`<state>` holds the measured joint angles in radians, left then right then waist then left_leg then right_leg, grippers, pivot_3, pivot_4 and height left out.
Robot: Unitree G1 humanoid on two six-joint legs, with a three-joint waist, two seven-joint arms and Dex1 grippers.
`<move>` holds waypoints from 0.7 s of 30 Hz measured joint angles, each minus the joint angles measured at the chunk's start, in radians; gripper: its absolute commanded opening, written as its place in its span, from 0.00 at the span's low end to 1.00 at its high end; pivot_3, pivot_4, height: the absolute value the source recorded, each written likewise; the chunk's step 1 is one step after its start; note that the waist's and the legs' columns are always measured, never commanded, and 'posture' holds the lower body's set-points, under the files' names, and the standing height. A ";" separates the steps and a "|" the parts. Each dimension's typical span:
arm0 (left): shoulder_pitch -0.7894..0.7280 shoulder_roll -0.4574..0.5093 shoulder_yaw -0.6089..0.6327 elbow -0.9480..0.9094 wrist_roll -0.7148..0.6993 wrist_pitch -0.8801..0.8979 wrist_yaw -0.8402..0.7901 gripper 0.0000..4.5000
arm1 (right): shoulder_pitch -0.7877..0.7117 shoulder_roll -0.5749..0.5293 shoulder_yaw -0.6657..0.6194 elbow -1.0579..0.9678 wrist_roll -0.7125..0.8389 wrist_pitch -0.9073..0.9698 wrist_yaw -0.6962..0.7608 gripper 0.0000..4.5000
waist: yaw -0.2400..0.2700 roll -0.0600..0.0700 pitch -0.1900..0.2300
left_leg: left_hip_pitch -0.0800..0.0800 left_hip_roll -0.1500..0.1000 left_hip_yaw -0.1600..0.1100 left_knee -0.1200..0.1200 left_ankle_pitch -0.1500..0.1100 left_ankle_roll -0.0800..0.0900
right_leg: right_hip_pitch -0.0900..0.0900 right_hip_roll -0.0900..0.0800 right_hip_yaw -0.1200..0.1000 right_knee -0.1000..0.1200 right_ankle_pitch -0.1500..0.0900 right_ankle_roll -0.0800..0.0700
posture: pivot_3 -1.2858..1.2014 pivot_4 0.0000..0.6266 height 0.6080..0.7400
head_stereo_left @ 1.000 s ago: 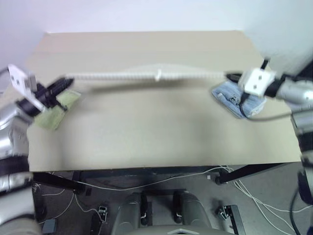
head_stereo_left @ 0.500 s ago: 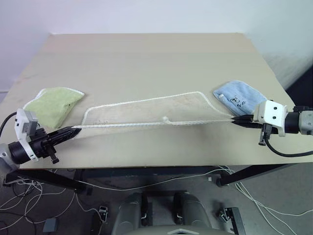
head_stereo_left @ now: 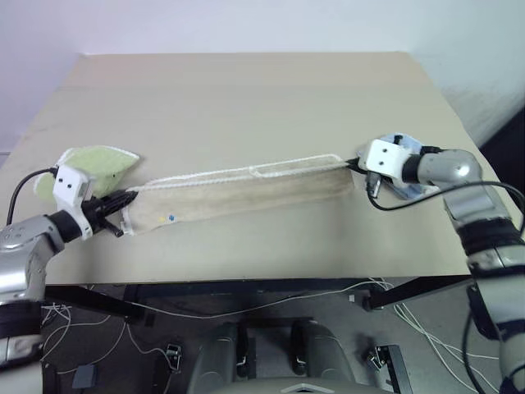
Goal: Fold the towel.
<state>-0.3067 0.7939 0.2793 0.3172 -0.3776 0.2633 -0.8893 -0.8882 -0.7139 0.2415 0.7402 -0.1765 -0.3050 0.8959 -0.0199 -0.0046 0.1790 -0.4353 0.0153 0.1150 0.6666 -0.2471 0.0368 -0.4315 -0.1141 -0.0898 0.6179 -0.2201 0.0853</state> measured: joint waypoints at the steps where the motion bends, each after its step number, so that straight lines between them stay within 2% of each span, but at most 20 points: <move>1: -0.023 -0.007 -0.008 0.027 0.016 -0.019 0.011 0.00 | -0.026 0.012 0.009 0.045 -0.017 -0.020 -0.017 0.00 | 0.001 0.000 0.000 | 0.000 0.000 0.000 0.000 0.000 0.000 | 0.000 0.000 0.000 0.000 0.000 0.000 | 0.52 0.24 1.00; 8: -0.116 -0.045 -0.061 0.159 0.098 -0.106 0.058 0.00 | -0.113 0.074 0.035 0.282 -0.097 -0.127 -0.118 0.00 | 0.000 0.000 0.000 | 0.000 0.000 0.001 0.000 0.000 0.000 | 0.000 0.000 0.000 0.000 0.000 0.000 | 0.52 0.24 1.00; 9: -0.120 -0.051 -0.066 0.171 0.105 -0.116 0.058 0.05 | -0.120 0.079 0.035 0.307 -0.106 -0.137 -0.136 0.00 | -0.001 0.000 0.000 | 0.000 0.000 0.001 0.000 0.000 0.000 | 0.000 0.000 0.000 0.000 0.000 0.000 | 0.52 0.24 1.00; 12: -0.120 -0.061 -0.069 0.187 0.108 -0.121 0.057 0.23 | -0.142 0.085 0.033 0.358 -0.117 -0.149 -0.181 0.15 | -0.002 0.000 0.000 | 0.000 0.001 0.001 0.000 0.000 0.000 | 0.000 0.001 0.000 0.000 0.000 0.000 | 0.52 0.24 1.00; 21: -0.082 -0.061 -0.054 0.175 0.089 -0.115 0.048 0.92 | -0.150 0.083 0.015 0.385 -0.116 -0.184 -0.270 0.82 | -0.004 0.000 0.000 | 0.000 0.001 0.001 0.000 0.000 0.000 | 0.000 0.001 0.001 0.000 0.000 0.000 | 0.52 0.24 1.00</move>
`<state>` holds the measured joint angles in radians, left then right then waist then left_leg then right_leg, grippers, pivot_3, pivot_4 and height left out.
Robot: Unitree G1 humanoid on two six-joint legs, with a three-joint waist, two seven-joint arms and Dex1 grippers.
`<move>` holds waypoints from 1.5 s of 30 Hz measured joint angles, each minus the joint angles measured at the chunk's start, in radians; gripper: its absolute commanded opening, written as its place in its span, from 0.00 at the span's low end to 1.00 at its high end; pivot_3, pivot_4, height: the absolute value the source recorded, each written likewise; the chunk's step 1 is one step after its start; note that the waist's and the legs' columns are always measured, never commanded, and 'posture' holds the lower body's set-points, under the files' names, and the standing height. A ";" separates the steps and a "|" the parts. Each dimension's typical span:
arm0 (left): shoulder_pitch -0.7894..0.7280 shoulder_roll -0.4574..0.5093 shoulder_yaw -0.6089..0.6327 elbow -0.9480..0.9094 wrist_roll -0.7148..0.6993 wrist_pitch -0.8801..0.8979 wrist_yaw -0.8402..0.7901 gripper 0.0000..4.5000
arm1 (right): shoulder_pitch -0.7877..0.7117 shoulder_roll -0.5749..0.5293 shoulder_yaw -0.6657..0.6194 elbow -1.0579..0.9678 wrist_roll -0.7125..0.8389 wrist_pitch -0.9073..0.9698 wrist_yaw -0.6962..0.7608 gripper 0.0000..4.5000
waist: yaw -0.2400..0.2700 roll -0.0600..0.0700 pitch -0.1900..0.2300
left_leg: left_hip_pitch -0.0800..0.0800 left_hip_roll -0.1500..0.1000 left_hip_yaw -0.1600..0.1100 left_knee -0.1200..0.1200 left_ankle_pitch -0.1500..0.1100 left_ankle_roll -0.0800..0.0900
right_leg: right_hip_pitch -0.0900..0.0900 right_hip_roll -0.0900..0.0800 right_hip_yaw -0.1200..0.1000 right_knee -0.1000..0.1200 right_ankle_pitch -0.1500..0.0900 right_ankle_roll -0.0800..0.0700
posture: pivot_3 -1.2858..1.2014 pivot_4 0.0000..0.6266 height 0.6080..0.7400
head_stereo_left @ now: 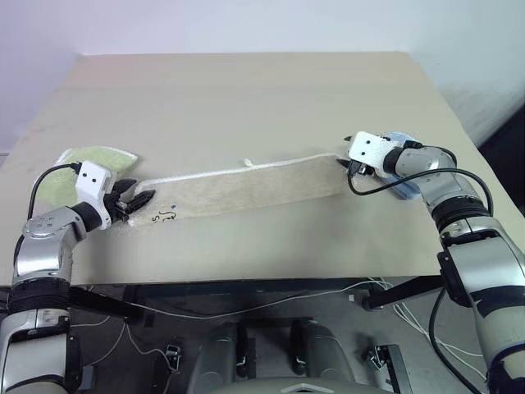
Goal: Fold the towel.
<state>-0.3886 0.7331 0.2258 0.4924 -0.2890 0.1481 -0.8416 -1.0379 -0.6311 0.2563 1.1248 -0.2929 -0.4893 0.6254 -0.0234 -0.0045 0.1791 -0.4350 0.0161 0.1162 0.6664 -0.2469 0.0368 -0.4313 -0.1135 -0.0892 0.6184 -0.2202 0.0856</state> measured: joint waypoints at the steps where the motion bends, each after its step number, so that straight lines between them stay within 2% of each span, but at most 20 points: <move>1: 0.007 0.000 0.004 -0.002 0.001 -0.001 0.008 1.00 | 0.000 -0.004 -0.004 -0.003 0.000 -0.003 -0.015 0.90 | 0.001 0.000 0.000 | 0.000 0.000 0.000 0.000 0.000 0.000 | 0.000 0.000 0.000 0.000 0.000 0.000 | 0.52 0.24 1.00; 4: 0.025 0.000 0.029 -0.007 0.005 -0.007 0.055 1.00 | 0.022 -0.020 -0.042 -0.063 0.019 -0.001 -0.039 0.90 | 0.002 0.000 0.000 | 0.000 0.000 0.000 0.000 0.000 0.000 | 0.000 0.000 0.000 0.000 0.000 0.000 | 0.52 0.24 1.00; 7: 0.032 -0.005 0.066 -0.050 -0.016 -0.007 0.081 1.00 | 0.116 -0.016 -0.132 -0.220 0.132 0.087 -0.005 0.90 | 0.006 0.000 0.000 | 0.000 0.000 -0.002 0.001 0.000 0.000 | 0.001 0.000 0.000 0.000 0.000 0.000 | 0.52 0.24 1.00; 10: 0.042 -0.016 0.086 -0.104 -0.022 -0.029 0.100 1.00 | 0.275 0.020 -0.242 -0.475 0.317 0.332 0.049 0.90 | 0.010 0.000 0.000 | 0.001 0.000 -0.003 0.001 0.000 0.000 | 0.003 -0.001 -0.001 -0.001 0.000 0.000 | 0.52 0.24 1.00; 13: 0.063 -0.043 0.096 -0.164 -0.045 -0.047 0.091 1.00 | 0.430 0.076 -0.320 -0.721 0.492 0.657 0.039 1.00 | 0.009 0.000 0.000 | 0.002 0.000 -0.004 0.001 0.000 0.000 | 0.003 -0.002 -0.001 0.000 0.000 0.000 | 0.52 0.24 1.00; 19: 0.121 -0.055 0.074 -0.259 -0.073 -0.058 -0.005 1.00 | 0.589 0.209 -0.549 -1.059 0.835 1.267 -0.174 1.00 | 0.009 0.000 -0.001 | 0.002 0.000 -0.004 0.000 -0.001 0.000 | 0.002 -0.004 -0.001 0.000 0.000 -0.001 | 0.52 0.24 1.00; 25: 0.151 -0.054 -0.023 -0.332 -0.067 -0.078 -0.132 1.00 | 0.600 0.344 -0.765 -1.154 1.056 1.564 -0.429 1.00 | 0.010 0.000 -0.001 | 0.001 0.000 -0.004 0.000 -0.002 0.000 | 0.002 -0.005 -0.001 0.000 0.000 -0.001 | 0.52 0.24 1.00; 32: 0.170 -0.068 -0.104 -0.390 -0.063 -0.084 -0.190 1.00 | 0.538 0.483 -0.915 -1.144 1.210 1.683 -0.661 1.00 | 0.004 0.001 -0.001 | 0.001 0.000 -0.004 -0.001 -0.004 0.005 | 0.001 -0.003 0.000 0.000 0.000 -0.001 | 0.52 0.24 1.00; 39: 0.193 -0.088 -0.140 -0.429 -0.059 -0.074 -0.185 1.00 | 0.434 0.531 -0.942 -1.014 1.256 1.651 -0.747 1.00 | 0.003 0.001 -0.001 | 0.001 0.000 -0.003 -0.001 -0.004 0.006 | 0.001 0.000 0.000 0.000 0.000 -0.001 | 0.52 0.24 1.00; 42: 0.200 -0.091 -0.141 -0.445 -0.059 -0.071 -0.179 1.00 | 0.401 0.532 -0.942 -0.948 1.256 1.612 -0.759 0.86 | 0.002 0.001 -0.002 | 0.001 0.000 -0.003 -0.001 -0.004 0.006 | 0.001 0.000 0.000 0.000 0.000 -0.001 | 0.52 0.24 1.00; 45: 0.223 -0.094 -0.143 -0.468 -0.059 -0.067 -0.176 1.00 | 0.392 0.532 -0.942 -0.900 1.255 1.575 -0.765 0.64 | 0.001 0.002 -0.002 | 0.001 0.000 -0.003 -0.001 -0.004 0.006 | 0.001 0.001 0.000 0.000 0.000 -0.001 | 0.52 0.24 1.00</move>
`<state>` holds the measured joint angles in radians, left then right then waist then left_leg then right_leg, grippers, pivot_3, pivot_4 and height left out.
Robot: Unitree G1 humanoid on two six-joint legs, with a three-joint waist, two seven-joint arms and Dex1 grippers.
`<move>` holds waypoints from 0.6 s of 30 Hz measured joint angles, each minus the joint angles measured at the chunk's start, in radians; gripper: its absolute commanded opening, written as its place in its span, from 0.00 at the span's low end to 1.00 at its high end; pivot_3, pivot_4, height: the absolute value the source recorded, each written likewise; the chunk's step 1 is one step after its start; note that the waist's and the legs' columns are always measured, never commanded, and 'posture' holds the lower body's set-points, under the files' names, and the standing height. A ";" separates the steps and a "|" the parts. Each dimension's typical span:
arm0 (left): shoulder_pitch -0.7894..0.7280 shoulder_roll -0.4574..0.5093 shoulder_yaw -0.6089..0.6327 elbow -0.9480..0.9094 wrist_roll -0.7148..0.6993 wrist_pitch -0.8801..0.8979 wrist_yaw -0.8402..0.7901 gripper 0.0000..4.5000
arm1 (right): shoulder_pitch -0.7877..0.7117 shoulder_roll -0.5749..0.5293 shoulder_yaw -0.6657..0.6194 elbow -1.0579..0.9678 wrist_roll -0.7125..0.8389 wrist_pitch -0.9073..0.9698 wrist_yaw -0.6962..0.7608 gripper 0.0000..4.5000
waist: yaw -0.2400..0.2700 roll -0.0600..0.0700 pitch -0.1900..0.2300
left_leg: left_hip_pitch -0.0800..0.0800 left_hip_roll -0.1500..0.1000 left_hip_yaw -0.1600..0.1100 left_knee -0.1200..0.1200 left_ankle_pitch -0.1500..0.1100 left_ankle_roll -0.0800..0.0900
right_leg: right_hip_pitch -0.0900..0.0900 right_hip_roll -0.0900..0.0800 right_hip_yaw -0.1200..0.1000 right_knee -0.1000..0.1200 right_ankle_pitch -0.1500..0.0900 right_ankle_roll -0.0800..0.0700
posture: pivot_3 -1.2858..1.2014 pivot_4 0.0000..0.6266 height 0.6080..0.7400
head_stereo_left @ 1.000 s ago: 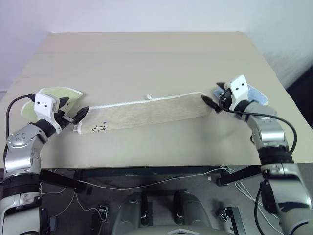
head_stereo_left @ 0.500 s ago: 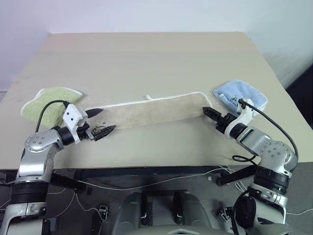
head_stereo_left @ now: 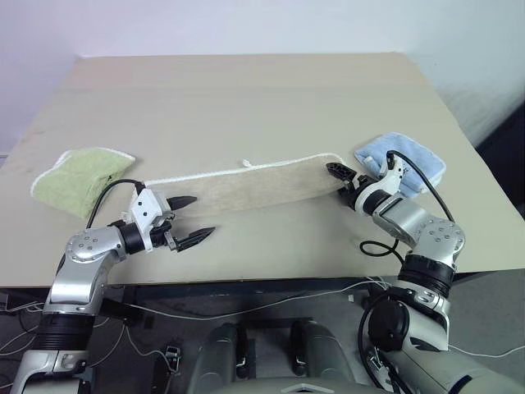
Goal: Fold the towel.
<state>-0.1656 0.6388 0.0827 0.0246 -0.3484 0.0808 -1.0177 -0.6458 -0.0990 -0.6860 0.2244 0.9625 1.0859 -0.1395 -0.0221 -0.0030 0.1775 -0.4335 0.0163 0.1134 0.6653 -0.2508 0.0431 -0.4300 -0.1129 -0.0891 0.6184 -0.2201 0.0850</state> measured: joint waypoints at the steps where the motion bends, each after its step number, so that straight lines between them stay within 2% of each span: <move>1: 0.007 -0.004 0.000 -0.004 0.000 0.001 0.002 1.00 | 0.000 0.000 0.000 0.010 0.000 -0.009 -0.001 0.56 | 0.000 0.000 0.000 | 0.000 0.000 0.000 0.000 0.000 0.000 | 0.000 0.000 0.000 0.000 0.000 0.000 | 0.52 0.24 1.00; 8: 0.035 -0.016 -0.013 -0.027 0.000 0.003 0.019 1.00 | -0.001 0.003 0.014 0.017 0.012 -0.071 0.009 0.00 | 0.004 0.000 0.000 | 0.000 0.000 0.000 0.000 0.000 0.000 | 0.000 0.000 0.000 0.000 0.000 0.000 | 0.52 0.24 1.00; 14: 0.033 -0.022 -0.023 -0.027 0.000 0.003 0.019 1.00 | 0.012 -0.010 0.015 0.011 0.015 -0.117 0.014 0.00 | 0.007 0.000 0.000 | 0.000 0.000 0.000 0.000 -0.001 0.001 | 0.000 0.000 0.000 -0.001 0.000 0.000 | 0.52 0.24 1.00; 18: 0.031 -0.035 -0.033 -0.027 0.001 0.002 0.018 1.00 | 0.022 -0.062 0.014 0.010 0.015 -0.132 0.014 0.00 | 0.010 0.001 0.000 | 0.000 0.000 0.000 0.000 -0.001 0.001 | 0.000 -0.001 0.000 -0.001 0.000 0.000 | 0.52 0.24 1.00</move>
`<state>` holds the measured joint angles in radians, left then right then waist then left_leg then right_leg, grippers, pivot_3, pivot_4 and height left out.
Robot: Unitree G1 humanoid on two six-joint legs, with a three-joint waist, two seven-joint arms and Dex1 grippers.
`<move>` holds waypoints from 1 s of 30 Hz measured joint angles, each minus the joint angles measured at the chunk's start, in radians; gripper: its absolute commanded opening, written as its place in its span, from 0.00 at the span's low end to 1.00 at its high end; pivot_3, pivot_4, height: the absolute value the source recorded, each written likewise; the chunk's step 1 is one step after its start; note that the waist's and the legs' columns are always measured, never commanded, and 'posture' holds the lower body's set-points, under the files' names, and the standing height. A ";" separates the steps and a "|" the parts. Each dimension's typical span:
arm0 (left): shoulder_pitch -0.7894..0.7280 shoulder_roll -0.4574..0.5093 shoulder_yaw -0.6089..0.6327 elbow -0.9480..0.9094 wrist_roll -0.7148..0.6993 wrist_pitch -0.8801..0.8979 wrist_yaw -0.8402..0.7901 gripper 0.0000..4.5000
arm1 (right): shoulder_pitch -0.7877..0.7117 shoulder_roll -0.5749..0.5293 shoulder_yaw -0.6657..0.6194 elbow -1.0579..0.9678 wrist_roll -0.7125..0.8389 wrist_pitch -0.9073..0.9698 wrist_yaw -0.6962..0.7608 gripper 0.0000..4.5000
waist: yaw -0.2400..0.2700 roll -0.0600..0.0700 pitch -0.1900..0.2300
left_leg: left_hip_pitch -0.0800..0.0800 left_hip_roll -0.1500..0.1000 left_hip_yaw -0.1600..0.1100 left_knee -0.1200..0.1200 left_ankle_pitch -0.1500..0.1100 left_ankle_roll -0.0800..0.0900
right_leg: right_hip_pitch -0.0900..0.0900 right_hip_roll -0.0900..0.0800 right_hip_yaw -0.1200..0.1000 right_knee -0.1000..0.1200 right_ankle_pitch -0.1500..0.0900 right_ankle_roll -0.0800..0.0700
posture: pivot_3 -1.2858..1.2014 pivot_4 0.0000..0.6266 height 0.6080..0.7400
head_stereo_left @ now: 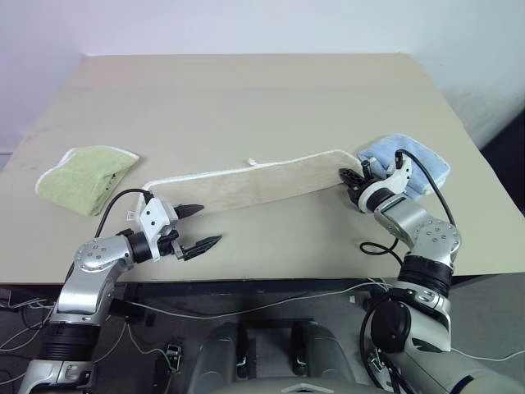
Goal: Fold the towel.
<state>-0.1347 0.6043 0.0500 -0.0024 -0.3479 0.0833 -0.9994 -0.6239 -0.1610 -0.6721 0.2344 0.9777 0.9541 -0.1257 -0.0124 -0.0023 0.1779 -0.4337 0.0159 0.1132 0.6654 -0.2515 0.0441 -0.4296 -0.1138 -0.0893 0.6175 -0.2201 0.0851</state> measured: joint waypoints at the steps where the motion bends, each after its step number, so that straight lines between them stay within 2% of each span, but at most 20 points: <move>1: -0.001 0.000 -0.001 0.000 0.001 0.000 0.000 1.00 | 0.000 -0.022 -0.001 0.000 0.000 -0.001 0.000 0.00 | 0.000 0.000 0.000 | 0.000 0.000 0.000 0.000 0.000 0.000 | 0.000 0.000 0.000 0.000 0.000 0.000 | 0.52 0.24 1.00; 7: -0.019 -0.004 -0.003 0.004 0.006 -0.004 -0.002 1.00 | 0.009 -0.204 0.030 -0.036 -0.016 0.002 0.080 0.00 | -0.003 0.001 0.001 | 0.000 0.000 0.000 0.000 0.000 0.000 | 0.000 0.000 0.000 0.000 0.000 0.000 | 0.52 0.24 1.00; 12: -0.031 -0.020 -0.016 0.023 0.012 -0.006 -0.002 1.00 | 0.028 -0.333 0.253 -0.143 -0.156 -0.029 0.236 0.00 | -0.007 0.002 0.001 | 0.000 0.001 0.000 0.000 0.000 0.001 | -0.001 0.001 0.000 0.000 0.000 0.000 | 0.52 0.24 1.00; 18: -0.036 -0.028 -0.029 0.031 0.012 -0.010 -0.001 1.00 | 0.031 -0.466 0.658 -0.344 -0.423 -0.202 0.513 0.00 | -0.004 0.002 0.001 | -0.001 0.001 0.000 0.000 0.000 0.001 | -0.002 0.000 0.000 -0.001 0.000 0.000 | 0.52 0.24 1.00; 24: -0.032 -0.036 -0.030 0.029 0.012 -0.011 0.009 1.00 | 0.036 -0.486 1.009 -0.385 -0.717 -0.380 0.664 0.00 | 0.000 0.002 0.001 | -0.002 0.000 0.000 0.001 -0.001 0.001 | -0.002 -0.001 0.000 -0.001 0.000 0.000 | 0.52 0.24 1.00; 27: -0.016 -0.043 -0.030 0.025 0.012 -0.011 0.020 1.00 | 0.045 -0.441 1.078 -0.365 -0.796 -0.419 0.684 0.00 | -0.001 0.002 0.001 | -0.003 0.000 0.000 0.001 0.000 0.001 | -0.003 0.000 0.000 -0.001 0.000 0.000 | 0.52 0.24 1.00; 30: 0.006 -0.043 -0.030 0.009 0.012 -0.011 0.027 1.00 | 0.046 -0.413 1.088 -0.334 -0.846 -0.442 0.685 0.00 | 0.000 0.001 0.001 | -0.003 0.000 0.000 0.001 0.000 0.001 | -0.003 -0.001 -0.001 -0.001 0.000 0.000 | 0.52 0.24 1.00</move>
<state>-0.1287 0.5611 0.0204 0.0065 -0.3359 0.0725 -0.9725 -0.5775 -0.5743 0.4162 -0.0999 0.1314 0.5120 0.5597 -0.0127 -0.0008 0.1790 -0.4366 0.0161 0.1128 0.6666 -0.2520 0.0449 -0.4321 -0.1145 -0.0899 0.6168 -0.2202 0.0853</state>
